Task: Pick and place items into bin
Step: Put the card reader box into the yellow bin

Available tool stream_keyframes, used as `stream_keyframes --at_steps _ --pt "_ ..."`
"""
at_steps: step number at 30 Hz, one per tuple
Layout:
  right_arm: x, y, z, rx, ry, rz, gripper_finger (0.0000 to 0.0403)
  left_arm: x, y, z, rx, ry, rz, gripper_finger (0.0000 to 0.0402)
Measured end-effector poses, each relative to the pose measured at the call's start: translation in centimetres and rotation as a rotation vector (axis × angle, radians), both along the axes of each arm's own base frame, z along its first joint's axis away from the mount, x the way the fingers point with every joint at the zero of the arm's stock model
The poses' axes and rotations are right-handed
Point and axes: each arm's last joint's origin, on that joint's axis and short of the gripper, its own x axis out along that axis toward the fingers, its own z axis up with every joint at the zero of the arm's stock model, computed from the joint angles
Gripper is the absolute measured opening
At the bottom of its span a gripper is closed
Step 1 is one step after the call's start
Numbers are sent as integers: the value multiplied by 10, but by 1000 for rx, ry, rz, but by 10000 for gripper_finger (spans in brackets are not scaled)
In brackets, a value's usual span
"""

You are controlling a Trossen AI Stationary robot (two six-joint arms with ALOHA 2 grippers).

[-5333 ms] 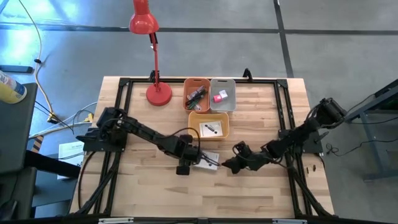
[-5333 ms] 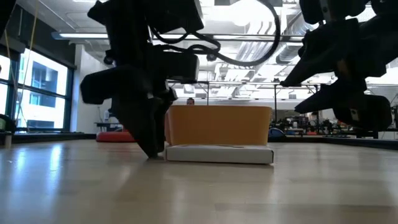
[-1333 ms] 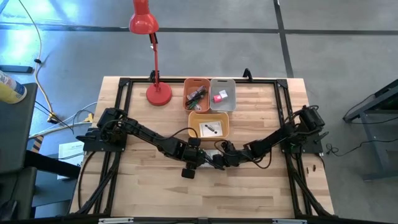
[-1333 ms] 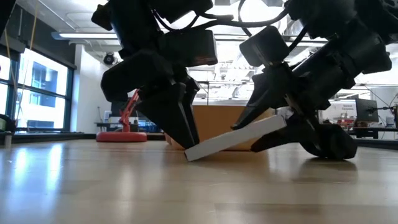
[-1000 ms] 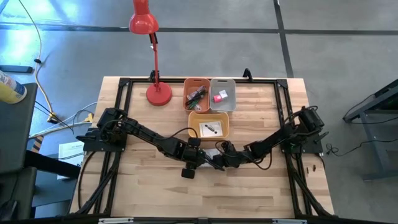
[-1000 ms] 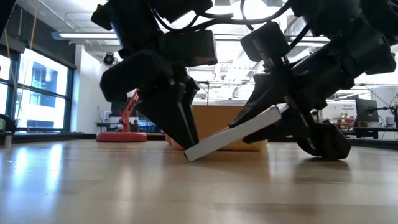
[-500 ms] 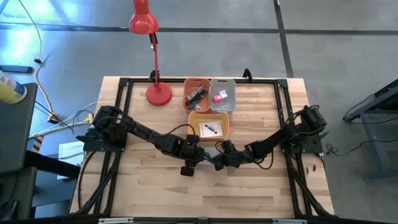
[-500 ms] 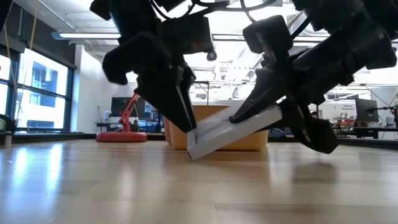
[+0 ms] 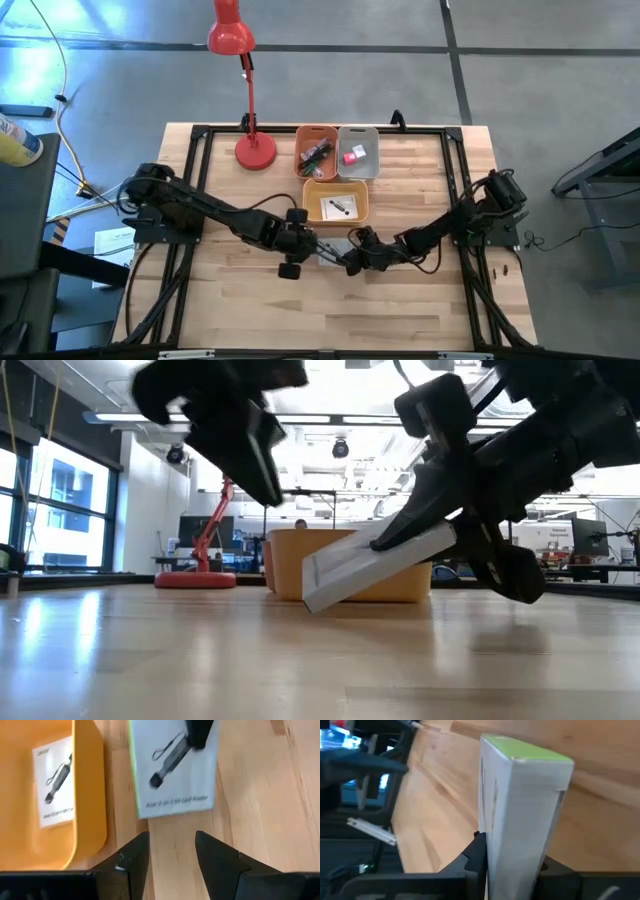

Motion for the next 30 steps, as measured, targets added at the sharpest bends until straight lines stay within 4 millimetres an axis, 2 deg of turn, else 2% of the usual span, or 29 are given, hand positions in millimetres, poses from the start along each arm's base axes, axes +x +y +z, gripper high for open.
stream_keyframes --at_steps 6,13,23,27,30 --pt "-2 6 10 13 -46 20 53 -20 -10 16 62 31 32 150" --pt "-11 2 46 -36 -102 28 53 -33 -24 17 84 76 56 150" --pt "-44 -32 97 -173 -61 -57 53 -39 -46 17 74 20 115 150" --pt "-53 -54 106 -203 -6 -110 53 -44 -60 18 78 -24 146 150" --pt "-52 -71 106 -206 18 -126 53 -48 -70 19 87 -57 169 150"
